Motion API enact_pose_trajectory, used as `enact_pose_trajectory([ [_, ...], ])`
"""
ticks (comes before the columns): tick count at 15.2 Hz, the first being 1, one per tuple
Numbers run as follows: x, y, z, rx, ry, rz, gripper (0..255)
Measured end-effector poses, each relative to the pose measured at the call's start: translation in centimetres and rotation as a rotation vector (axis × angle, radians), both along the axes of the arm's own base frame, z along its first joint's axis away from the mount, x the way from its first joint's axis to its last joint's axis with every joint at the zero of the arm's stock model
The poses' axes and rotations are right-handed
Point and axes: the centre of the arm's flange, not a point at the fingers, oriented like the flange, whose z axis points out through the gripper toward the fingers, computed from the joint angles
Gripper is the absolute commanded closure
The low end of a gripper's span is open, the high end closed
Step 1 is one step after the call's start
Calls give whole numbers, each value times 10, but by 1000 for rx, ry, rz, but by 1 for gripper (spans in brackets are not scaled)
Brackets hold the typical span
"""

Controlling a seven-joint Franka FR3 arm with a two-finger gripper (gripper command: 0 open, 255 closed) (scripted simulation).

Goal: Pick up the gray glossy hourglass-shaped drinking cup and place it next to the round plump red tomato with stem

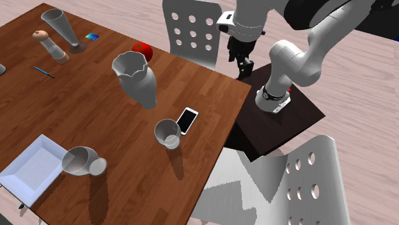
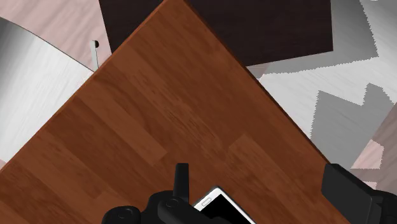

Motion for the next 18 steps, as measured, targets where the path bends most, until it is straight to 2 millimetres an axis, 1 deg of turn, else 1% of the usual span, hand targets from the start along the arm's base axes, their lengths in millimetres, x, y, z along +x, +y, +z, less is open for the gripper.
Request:
enact_pose_trajectory([
  [1,0,0,0,0,0,0,0],
  [2,8,0,-2,-2,1,0,0],
  [4,29,3,-6,-8,5,0,0],
  [5,43,2,-7,-12,6,0,0],
  [7,65,7,-12,-20,11,0,0],
  [8,79,5,-16,-23,13,1,0],
  [10,105,10,-20,-31,18,1,0],
  [12,130,12,-31,-39,22,1,0],
  [13,145,14,-33,-43,24,1,0],
  [17,194,18,-42,-58,32,2,0],
  [18,210,20,-48,-62,34,2,0],
])
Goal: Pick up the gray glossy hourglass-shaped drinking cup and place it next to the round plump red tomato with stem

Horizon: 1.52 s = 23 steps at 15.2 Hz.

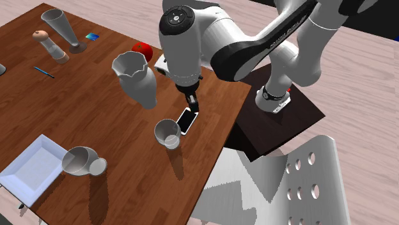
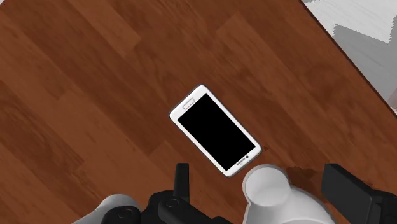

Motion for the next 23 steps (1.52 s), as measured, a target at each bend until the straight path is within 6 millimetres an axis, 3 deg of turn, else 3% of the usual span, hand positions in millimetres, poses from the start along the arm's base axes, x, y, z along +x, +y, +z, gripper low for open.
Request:
enact_pose_trajectory([
  [9,118,6,-31,-34,20,1,0],
  [17,123,3,-69,-38,23,1,0],
  [23,123,3,-73,-38,22,1,0],
])
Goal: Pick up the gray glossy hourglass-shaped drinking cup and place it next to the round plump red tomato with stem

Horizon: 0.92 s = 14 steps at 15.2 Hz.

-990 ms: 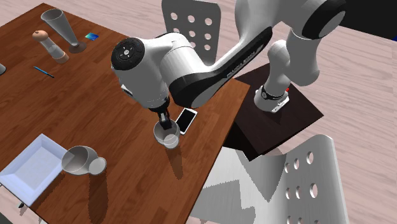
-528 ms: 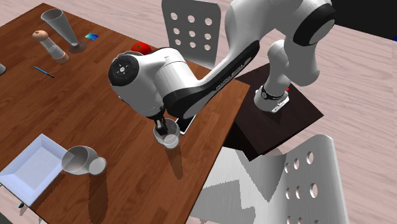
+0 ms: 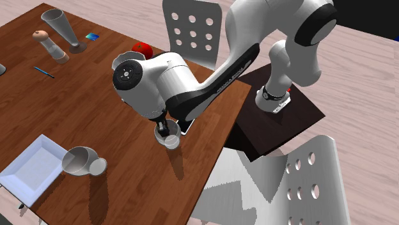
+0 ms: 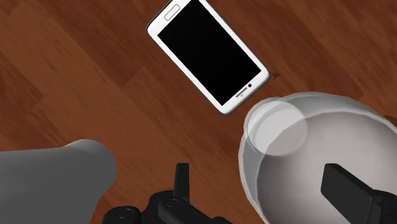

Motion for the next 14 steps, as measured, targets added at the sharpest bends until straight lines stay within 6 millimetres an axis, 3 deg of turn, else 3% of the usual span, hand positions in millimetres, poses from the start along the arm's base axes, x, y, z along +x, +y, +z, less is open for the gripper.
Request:
enact_pose_trajectory([
  [1,0,0,0,0,0,0,255],
  [11,0,0,0,0,0,0,255],
  [14,0,0,11,0,0,0,255],
])
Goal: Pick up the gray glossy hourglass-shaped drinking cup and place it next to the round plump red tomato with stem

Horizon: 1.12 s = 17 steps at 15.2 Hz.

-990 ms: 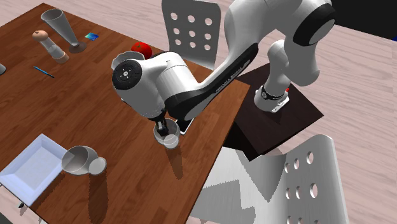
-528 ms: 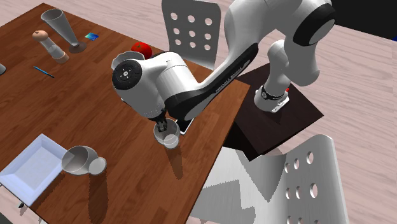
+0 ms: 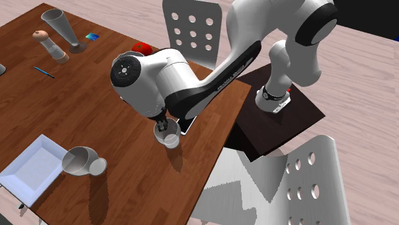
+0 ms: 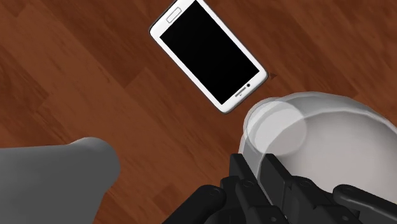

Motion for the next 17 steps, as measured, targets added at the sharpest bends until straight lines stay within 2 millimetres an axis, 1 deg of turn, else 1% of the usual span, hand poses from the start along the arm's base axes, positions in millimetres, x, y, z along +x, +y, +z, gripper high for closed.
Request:
enact_pose_trajectory([
  [9,1,-1,47,0,0,0,255],
  [17,1,2,89,0,0,0,255],
])
